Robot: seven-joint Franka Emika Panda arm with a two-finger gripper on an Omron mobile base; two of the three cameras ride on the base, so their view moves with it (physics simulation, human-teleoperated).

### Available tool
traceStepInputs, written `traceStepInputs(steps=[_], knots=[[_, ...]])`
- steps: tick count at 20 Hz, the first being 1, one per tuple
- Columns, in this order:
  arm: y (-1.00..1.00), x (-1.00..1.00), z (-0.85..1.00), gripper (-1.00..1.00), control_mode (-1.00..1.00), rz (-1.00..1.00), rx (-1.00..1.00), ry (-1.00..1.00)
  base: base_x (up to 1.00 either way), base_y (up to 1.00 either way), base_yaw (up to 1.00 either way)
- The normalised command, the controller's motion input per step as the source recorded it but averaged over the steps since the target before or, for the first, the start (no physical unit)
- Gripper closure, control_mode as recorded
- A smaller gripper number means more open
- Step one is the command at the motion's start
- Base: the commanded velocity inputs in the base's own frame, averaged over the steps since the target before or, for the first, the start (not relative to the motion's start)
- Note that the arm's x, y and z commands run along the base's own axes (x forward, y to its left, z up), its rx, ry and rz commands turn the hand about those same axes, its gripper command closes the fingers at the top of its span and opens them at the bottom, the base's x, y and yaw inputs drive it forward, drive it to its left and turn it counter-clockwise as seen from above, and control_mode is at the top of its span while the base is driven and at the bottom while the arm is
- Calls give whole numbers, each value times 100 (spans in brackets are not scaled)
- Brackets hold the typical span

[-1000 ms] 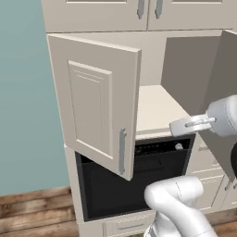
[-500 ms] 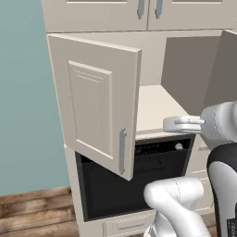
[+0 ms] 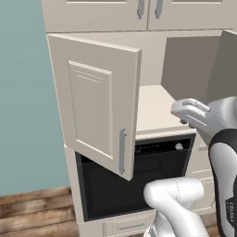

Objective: Open the cabinet. Pick the bar soap and place it next to the sink. Then close the cabinet.

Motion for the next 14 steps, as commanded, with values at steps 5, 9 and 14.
traceStepInputs(steps=[5, 9, 14], knots=[[0, 87, -29, -100, -100, -12, 19, 10, 0, 0, 0], [0, 79, -32, -100, -100, -7, 18, 7, 0, 0, 0], [16, 66, -31, -100, -100, 0, 16, 9, 0, 0, 0]])
